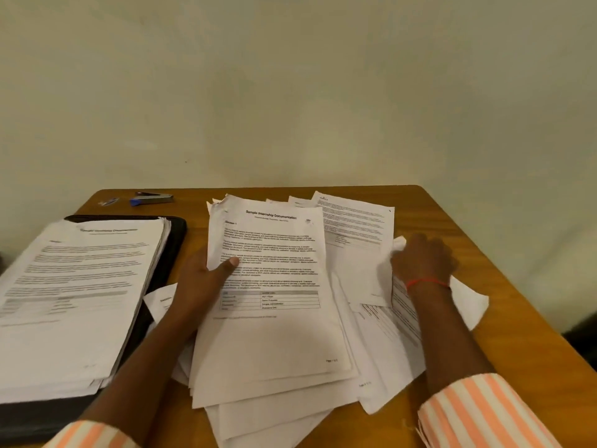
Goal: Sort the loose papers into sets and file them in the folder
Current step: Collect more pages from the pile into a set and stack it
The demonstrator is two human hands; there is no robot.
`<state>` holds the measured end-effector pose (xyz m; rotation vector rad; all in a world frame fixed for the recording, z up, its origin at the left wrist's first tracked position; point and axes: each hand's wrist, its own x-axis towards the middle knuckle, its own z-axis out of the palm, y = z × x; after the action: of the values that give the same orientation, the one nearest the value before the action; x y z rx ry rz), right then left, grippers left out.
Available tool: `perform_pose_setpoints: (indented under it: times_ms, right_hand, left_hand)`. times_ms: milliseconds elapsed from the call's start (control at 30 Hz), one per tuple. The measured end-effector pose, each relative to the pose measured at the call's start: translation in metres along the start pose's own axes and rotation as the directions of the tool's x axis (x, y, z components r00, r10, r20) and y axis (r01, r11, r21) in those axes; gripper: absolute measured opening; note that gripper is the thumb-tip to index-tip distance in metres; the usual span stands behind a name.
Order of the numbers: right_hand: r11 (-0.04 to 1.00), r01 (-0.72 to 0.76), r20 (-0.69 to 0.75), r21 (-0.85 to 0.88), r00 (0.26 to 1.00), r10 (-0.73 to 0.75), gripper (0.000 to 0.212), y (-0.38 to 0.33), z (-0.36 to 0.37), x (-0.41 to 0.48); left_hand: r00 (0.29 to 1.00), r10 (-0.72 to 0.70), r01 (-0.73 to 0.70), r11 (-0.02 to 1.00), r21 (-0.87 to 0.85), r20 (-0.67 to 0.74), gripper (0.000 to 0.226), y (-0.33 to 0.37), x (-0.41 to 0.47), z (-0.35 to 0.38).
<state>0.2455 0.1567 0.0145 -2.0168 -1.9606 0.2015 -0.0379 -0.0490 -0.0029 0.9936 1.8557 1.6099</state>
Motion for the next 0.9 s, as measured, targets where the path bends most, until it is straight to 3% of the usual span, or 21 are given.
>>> perform_pose_setpoints:
  times_ms: [133, 267, 400, 500, 567, 733, 900]
  right_hand:
    - [0.973, -0.207, 0.205, -0.101, 0.953, 0.224, 0.072, 0.032, -0.008, 0.020]
    - [0.966, -0.212, 0.245, -0.149, 0.939, 0.244, 0.087, 0.038, -0.009, 0.026]
    - [0.979, -0.184, 0.256, -0.089, 0.946, 0.201, 0.073, 0.038, -0.013, 0.025]
    - [0.987, -0.158, 0.238, 0.032, 0.960, 0.146, 0.040, 0.036, -0.011, 0.025]
    - [0.987, -0.146, 0.169, 0.072, 0.977, 0.132, 0.031, 0.035, -0.008, 0.025]
    - [0.977, -0.074, -0.199, 0.202, 0.973, 0.115, 0.022, 0.040, -0.010, 0.026]
    - [0.917, -0.019, -0.193, 0.399, 0.976, 0.104, 0.011, 0.038, -0.014, 0.030]
  left_hand:
    - [0.999, -0.033, 0.033, 0.999, 0.001, 0.003, 0.015, -0.001, 0.000, -0.001]
    - [0.999, -0.035, 0.035, 0.999, 0.018, -0.007, 0.014, 0.000, -0.001, 0.001]
    - [0.999, -0.049, 0.049, 0.998, 0.031, -0.013, 0.016, -0.002, 0.001, 0.000]
    - [0.998, -0.056, 0.057, 0.998, 0.040, -0.021, 0.020, -0.001, 0.001, 0.001]
    - [0.998, -0.060, 0.061, 0.997, 0.046, -0.019, 0.024, -0.002, 0.001, 0.001]
    - [0.998, -0.063, 0.063, 0.997, 0.042, -0.011, 0.019, -0.005, 0.002, 0.002]
    - [0.998, -0.058, 0.058, 0.997, 0.046, -0.008, 0.019, -0.003, 0.002, 0.002]
